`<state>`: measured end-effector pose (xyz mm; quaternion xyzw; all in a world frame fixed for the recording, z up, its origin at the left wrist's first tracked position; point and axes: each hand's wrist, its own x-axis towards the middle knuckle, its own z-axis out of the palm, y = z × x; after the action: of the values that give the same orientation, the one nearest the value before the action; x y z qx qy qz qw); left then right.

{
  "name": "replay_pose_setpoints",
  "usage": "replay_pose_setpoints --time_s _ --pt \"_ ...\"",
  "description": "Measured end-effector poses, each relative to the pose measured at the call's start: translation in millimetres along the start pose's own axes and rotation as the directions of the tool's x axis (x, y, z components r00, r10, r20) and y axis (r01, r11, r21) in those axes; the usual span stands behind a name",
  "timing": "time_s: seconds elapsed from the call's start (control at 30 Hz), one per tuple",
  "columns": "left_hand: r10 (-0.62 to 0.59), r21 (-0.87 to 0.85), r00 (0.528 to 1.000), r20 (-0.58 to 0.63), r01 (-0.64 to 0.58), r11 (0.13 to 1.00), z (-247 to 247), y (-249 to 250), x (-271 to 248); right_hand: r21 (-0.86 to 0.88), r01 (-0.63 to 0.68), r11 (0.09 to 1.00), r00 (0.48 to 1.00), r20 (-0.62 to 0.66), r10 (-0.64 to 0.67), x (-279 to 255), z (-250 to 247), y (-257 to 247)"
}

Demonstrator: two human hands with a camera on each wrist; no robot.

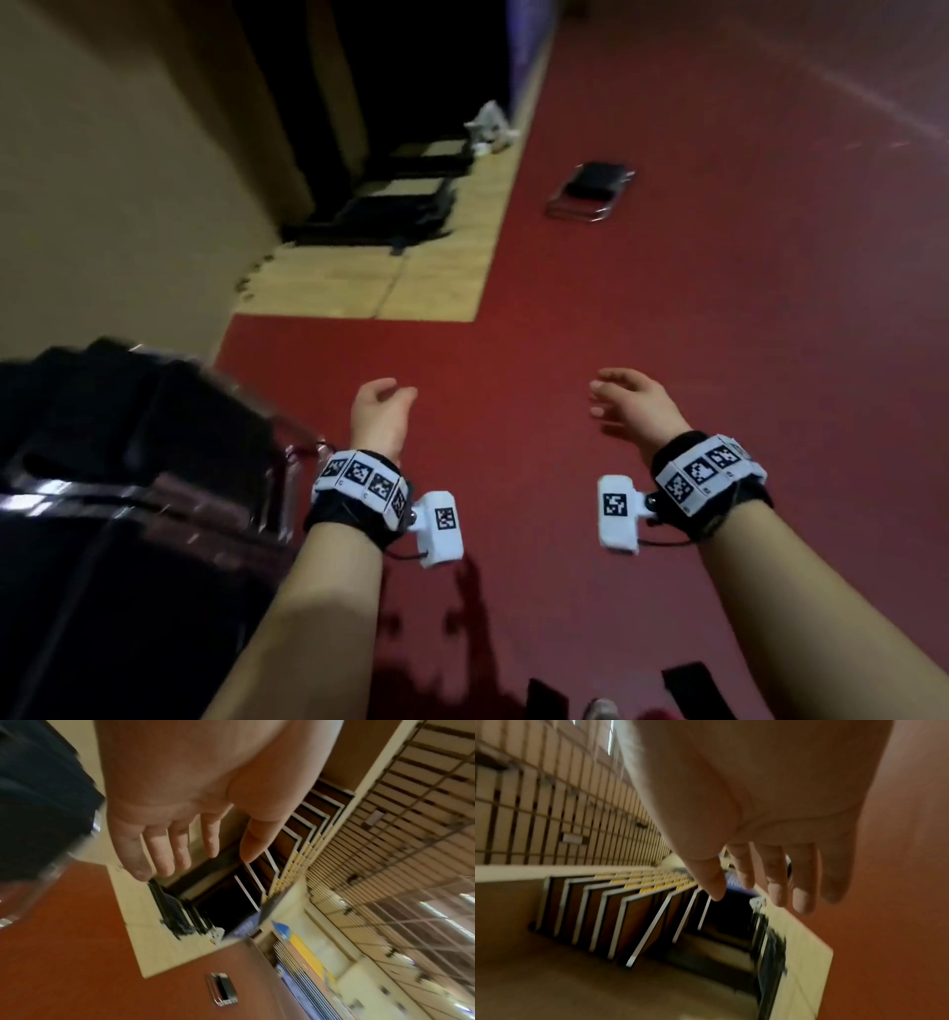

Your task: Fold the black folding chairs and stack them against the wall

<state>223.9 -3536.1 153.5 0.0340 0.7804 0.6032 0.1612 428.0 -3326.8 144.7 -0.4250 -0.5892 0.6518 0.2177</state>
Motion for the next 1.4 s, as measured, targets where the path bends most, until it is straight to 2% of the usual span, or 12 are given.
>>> replay_pose_setpoints --time_s 0.13,0.27,0.53,0.67,0.77,0.83,1.03,1.2,1.33,1.4 --pt "0.086 0.011 0.975 0.203 -0.090 0.996 153 52 10 0.066 0.009 0.998 0.974 -0.226 0.006 53 -128 -22" --pt "0.076 0.034 0.944 0.322 -0.092 0.995 256 74 29 0.164 -0.004 0.986 0.952 -0.300 0.054 97 -193 -26" --pt "0.037 0.109 0.912 0.409 -0.089 0.990 408 87 124 0.220 -0.075 0.973 0.916 -0.371 0.155 228 -244 -28" --pt "0.008 0.117 0.883 0.470 -0.071 0.991 487 99 193 0.208 -0.084 0.974 0.900 -0.403 0.164 325 -251 -52" --pt "0.003 0.127 0.876 0.483 -0.074 0.989 541 124 255 0.195 -0.075 0.978 0.894 -0.421 0.153 395 -253 -83" --pt "0.021 0.117 0.861 0.508 -0.093 0.989 583 158 306 0.198 -0.047 0.979 0.880 -0.456 0.135 452 -259 -113" --pt "0.035 0.129 0.817 0.575 -0.133 0.983 689 224 396 0.222 -0.058 0.973 0.862 -0.481 0.161 569 -284 -162" --pt "0.010 0.153 0.800 0.600 -0.128 0.980 806 242 455 0.258 -0.063 0.964 0.845 -0.501 0.189 682 -327 -174" --pt "0.015 0.134 0.776 0.630 -0.128 0.983 924 270 498 0.265 -0.053 0.963 0.827 -0.529 0.191 792 -384 -191" --pt "0.024 0.129 0.780 0.626 -0.134 0.983 972 292 520 0.274 -0.065 0.960 0.831 -0.518 0.204 842 -412 -206"
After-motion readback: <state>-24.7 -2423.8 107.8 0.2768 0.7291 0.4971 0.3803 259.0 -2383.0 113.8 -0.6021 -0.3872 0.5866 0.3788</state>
